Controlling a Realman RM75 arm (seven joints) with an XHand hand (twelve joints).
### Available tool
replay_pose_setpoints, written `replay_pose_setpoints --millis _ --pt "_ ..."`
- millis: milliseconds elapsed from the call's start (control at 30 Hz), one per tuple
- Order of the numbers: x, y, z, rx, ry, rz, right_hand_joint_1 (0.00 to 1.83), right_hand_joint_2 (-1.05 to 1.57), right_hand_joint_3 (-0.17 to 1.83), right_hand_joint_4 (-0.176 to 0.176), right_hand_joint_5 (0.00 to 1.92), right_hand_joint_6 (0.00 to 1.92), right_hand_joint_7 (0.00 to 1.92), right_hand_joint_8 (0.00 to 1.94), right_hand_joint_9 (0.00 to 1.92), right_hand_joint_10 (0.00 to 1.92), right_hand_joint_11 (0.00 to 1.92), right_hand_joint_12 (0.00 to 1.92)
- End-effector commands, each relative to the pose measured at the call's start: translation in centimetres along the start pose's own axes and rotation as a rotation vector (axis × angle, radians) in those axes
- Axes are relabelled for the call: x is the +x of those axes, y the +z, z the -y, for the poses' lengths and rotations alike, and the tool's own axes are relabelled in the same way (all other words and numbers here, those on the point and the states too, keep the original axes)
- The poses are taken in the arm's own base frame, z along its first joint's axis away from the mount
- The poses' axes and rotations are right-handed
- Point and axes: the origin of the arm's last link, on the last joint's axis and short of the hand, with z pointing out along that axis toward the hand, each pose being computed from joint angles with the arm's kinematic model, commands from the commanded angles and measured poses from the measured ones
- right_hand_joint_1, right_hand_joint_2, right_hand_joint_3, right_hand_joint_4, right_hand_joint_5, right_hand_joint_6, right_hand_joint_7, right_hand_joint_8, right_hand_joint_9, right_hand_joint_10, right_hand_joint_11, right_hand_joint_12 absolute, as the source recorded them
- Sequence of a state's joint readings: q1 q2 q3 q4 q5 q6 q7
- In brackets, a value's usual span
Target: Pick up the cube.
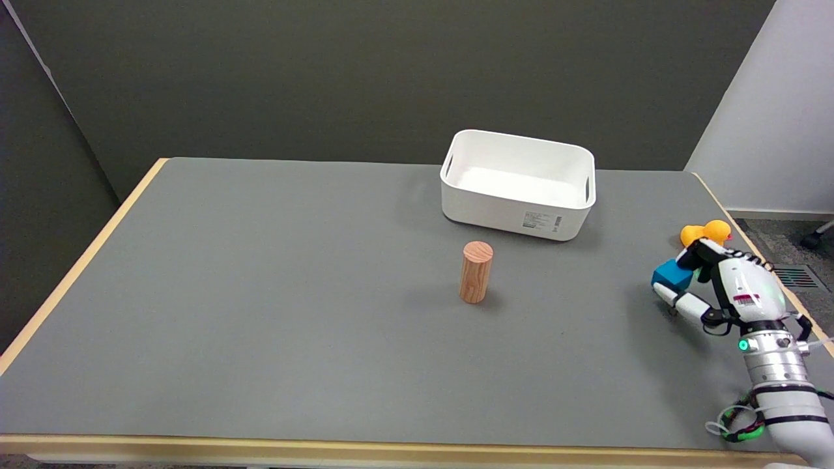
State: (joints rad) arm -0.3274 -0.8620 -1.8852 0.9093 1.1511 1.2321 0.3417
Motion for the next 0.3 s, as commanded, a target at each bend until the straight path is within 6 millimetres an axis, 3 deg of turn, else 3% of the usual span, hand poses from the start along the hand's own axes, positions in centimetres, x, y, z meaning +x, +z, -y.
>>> replay_pose_setpoints --millis 33,300 --pt "6.2 4.6 5.7 0.275 0.018 -0.286 1.35 1.05 0.37 -0.176 0.62 1.39 0.84 1.39 0.74 1.62 0.47 1.89" --pt "9.3 9.4 11.3 0.474 -0.002 -0.388 1.35 1.06 0.37 -0.176 0.62 1.40 0.83 1.40 0.74 1.64 0.46 1.90"
